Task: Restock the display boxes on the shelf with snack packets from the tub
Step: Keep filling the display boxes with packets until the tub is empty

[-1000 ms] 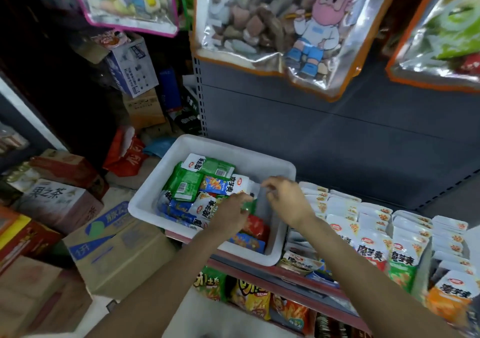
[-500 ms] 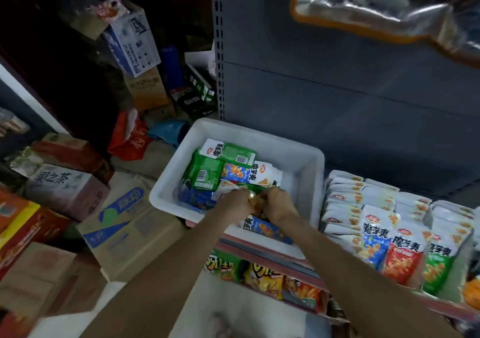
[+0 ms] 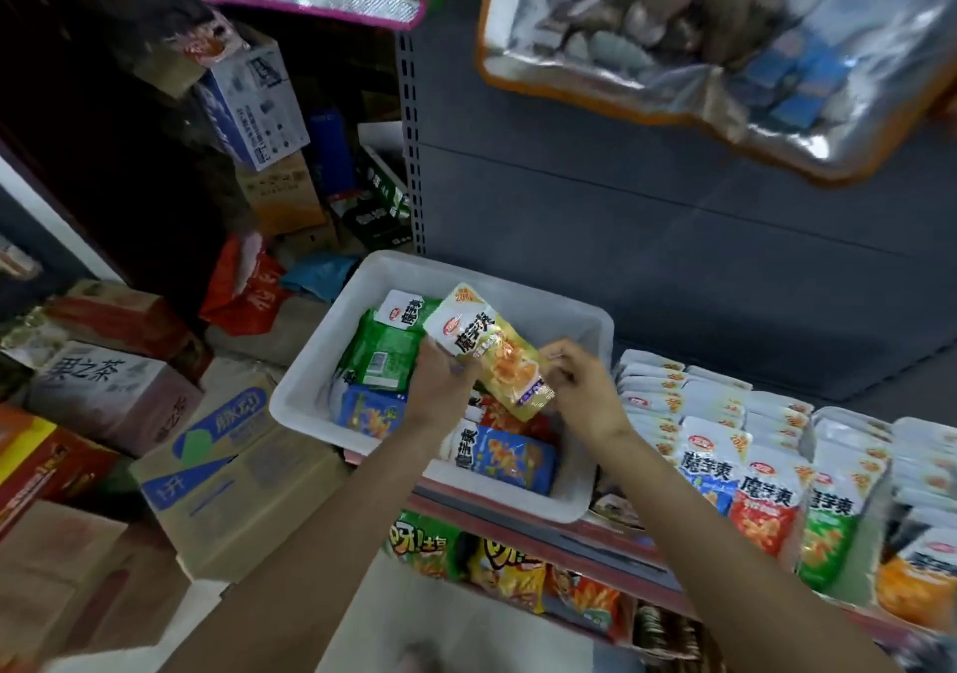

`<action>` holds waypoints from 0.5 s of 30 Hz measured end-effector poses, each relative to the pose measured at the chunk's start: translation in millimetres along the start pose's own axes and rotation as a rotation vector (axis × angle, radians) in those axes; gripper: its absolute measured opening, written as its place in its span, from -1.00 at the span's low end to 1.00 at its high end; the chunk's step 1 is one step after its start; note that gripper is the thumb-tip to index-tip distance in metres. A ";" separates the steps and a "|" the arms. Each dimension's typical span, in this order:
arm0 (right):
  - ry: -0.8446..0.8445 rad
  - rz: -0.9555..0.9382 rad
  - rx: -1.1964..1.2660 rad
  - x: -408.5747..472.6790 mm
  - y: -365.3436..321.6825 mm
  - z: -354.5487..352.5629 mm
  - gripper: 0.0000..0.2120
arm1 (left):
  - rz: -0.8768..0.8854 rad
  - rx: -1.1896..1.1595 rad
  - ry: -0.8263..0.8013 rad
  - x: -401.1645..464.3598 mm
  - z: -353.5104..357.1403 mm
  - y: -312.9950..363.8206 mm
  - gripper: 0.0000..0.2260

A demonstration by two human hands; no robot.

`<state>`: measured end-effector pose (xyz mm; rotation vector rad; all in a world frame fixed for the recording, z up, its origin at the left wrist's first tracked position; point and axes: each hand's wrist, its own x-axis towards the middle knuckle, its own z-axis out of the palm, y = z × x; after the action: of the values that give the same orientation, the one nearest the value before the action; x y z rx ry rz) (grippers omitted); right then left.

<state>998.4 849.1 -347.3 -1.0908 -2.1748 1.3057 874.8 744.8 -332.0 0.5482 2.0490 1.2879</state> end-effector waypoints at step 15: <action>0.467 -0.002 0.302 -27.7 16.5 -161.1 -0.77 | 0.665 0.902 -0.299 -15.8 127.2 49.7 -0.59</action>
<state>1127.9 924.1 -279.6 -1.1317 -1.5831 1.1847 976.9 836.3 -321.5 1.8155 2.1725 0.4343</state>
